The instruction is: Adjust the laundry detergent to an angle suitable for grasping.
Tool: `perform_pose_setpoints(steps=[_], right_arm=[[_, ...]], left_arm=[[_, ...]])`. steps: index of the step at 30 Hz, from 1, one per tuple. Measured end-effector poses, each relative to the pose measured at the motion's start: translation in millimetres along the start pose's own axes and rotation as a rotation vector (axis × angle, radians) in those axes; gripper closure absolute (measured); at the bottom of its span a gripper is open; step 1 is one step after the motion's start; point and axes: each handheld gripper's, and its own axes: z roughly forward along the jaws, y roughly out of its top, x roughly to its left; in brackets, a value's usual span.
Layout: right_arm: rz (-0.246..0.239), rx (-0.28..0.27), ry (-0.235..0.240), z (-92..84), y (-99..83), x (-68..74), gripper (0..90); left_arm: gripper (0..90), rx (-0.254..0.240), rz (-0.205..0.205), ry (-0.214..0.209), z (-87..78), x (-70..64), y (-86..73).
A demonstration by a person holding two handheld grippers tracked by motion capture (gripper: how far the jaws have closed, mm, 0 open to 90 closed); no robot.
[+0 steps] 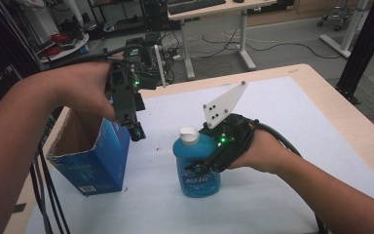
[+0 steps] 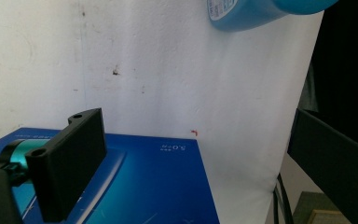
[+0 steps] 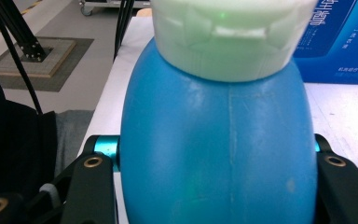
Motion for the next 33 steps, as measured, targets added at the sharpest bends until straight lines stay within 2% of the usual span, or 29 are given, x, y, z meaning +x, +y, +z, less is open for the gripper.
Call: perform_pose_setpoints(steps=[12, 21, 25, 33], right_arm=[[0.036, -0.022, 0.002, -3.5, 0.9, -0.9, 32.8], [0.036, -0.021, -0.001, -4.6, 1.4, -0.5, 31.5], [0.031, -0.033, -0.017, -6.9, 1.7, -0.7, 24.6], [0.033, -0.034, -0.021, -10.5, 2.4, -0.1, 22.5]], left_arm=[[4.4, 0.002, -0.007, 0.001, -0.3, -0.4, -1.3], [4.4, 0.008, -0.005, -0.001, 0.0, -0.2, -0.6], [4.4, 0.011, -0.009, -0.004, 0.8, 0.1, -0.7], [4.4, 0.012, -0.015, -0.004, 1.6, 0.2, -0.5]])
